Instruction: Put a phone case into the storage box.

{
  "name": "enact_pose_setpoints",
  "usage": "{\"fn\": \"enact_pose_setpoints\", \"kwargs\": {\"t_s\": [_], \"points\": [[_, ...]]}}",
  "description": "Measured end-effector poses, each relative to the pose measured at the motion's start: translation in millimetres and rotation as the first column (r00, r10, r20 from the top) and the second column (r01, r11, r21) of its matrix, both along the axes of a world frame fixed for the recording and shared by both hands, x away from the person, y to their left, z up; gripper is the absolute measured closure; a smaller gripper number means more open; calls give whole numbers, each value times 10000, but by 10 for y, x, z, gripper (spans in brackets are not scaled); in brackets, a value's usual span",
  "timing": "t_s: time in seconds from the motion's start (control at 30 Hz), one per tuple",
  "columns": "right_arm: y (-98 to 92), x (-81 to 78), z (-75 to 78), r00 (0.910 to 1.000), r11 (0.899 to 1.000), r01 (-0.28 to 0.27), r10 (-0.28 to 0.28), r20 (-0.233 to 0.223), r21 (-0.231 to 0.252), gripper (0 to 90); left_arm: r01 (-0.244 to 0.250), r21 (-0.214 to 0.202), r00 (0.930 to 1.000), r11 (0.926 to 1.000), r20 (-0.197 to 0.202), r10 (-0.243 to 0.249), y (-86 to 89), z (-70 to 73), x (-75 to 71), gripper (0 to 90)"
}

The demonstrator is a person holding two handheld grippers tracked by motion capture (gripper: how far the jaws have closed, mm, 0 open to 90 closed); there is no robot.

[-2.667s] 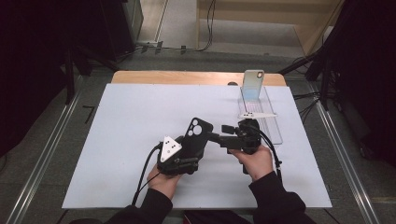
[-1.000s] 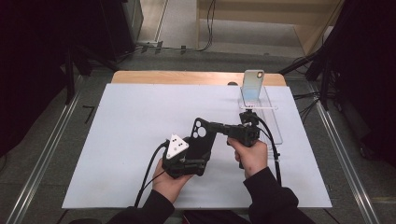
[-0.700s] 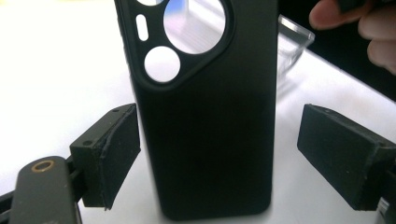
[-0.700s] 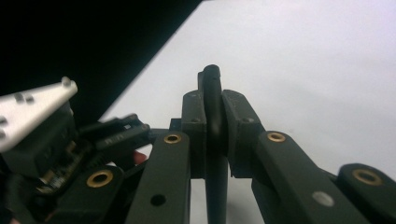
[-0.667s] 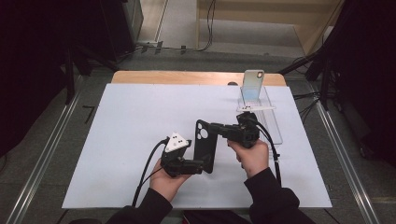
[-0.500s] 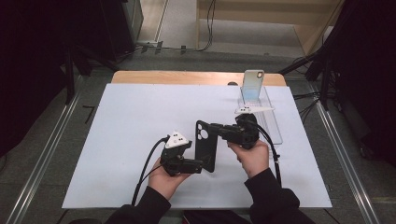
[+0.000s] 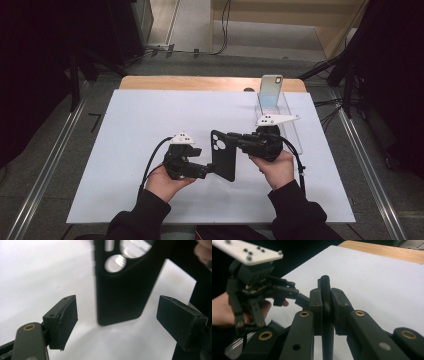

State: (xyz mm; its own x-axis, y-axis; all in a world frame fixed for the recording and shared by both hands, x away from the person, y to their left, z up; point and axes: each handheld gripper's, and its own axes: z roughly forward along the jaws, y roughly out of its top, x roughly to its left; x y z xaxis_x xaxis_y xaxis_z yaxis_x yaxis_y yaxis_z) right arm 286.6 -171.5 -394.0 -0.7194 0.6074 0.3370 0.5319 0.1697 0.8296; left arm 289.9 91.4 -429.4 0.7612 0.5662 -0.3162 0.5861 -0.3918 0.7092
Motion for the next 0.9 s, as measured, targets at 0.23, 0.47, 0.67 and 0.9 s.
{"fn": "enact_pose_setpoints", "kwargs": {"t_s": [0.23,0.47,0.67,0.9], "points": [[-85,-4,7,9982,9985,-555,556,244,-21,777,696,-413,9974,9967,-129,-702,98,105,83,171],[-105,-2,1,9919,9923,-1241,1242,281,-31,777,1771,-328,9840,9837,-118,-1775,72,199,143,172],[-107,-9,14,9851,9851,-1717,1716,98,111,778,2381,-478,9706,9701,484,-2358,133,286,130,246],[-66,-56,29,9694,9694,-2451,2449,186,103,777,2860,-810,9580,9548,479,-2829,181,365,142,290]]}}
